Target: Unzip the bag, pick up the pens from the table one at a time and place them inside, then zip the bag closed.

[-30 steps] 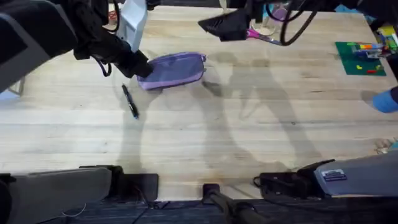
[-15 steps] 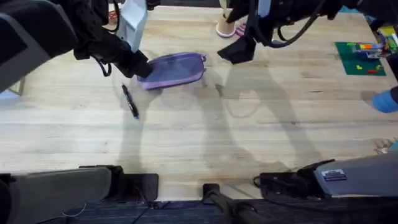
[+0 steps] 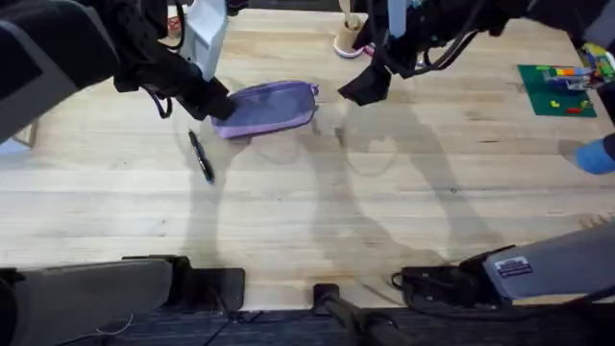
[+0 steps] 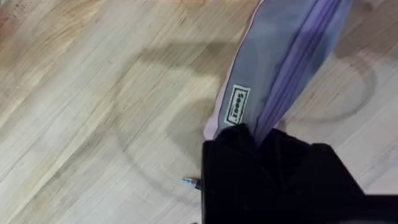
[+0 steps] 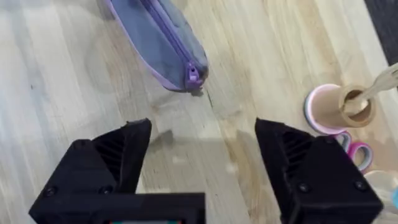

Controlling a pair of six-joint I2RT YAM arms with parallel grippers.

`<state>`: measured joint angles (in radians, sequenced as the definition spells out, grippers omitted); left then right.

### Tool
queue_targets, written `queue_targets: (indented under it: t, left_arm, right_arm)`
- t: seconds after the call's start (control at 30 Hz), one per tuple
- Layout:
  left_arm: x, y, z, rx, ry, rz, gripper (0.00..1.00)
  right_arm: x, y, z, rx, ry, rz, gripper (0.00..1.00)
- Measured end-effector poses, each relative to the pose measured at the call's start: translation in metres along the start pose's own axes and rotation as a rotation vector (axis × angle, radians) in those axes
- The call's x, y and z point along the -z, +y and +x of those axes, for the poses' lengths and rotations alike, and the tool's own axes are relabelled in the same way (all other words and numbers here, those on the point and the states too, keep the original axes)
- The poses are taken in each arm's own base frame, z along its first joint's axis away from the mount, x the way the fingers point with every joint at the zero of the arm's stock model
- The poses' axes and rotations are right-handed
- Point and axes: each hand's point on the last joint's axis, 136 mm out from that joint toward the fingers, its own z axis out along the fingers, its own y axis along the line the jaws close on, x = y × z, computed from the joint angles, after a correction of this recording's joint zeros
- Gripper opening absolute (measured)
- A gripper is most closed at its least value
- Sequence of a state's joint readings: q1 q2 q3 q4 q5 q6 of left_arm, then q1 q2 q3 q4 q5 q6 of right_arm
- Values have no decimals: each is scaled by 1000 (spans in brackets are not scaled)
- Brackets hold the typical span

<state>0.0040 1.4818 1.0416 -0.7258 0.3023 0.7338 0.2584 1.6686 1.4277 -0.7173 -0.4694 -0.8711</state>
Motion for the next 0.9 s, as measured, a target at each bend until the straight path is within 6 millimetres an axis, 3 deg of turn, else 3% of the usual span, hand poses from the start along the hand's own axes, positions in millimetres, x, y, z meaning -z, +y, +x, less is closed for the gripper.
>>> queue_targets:
  t: [0.23, 0.5, 0.9]
  left_arm:
    - [0, 0, 0, 0, 0, 0, 42]
    - [0, 0, 0, 0, 0, 0, 42]
    - [0, 0, 0, 0, 0, 0, 42]
  right_arm:
    - [-15, -1, 7, -17, 10, -31, 996]
    - [-47, 2, 11, -31, -18, -109, 996]
    - [-88, 13, -4, 42, -60, -149, 970]
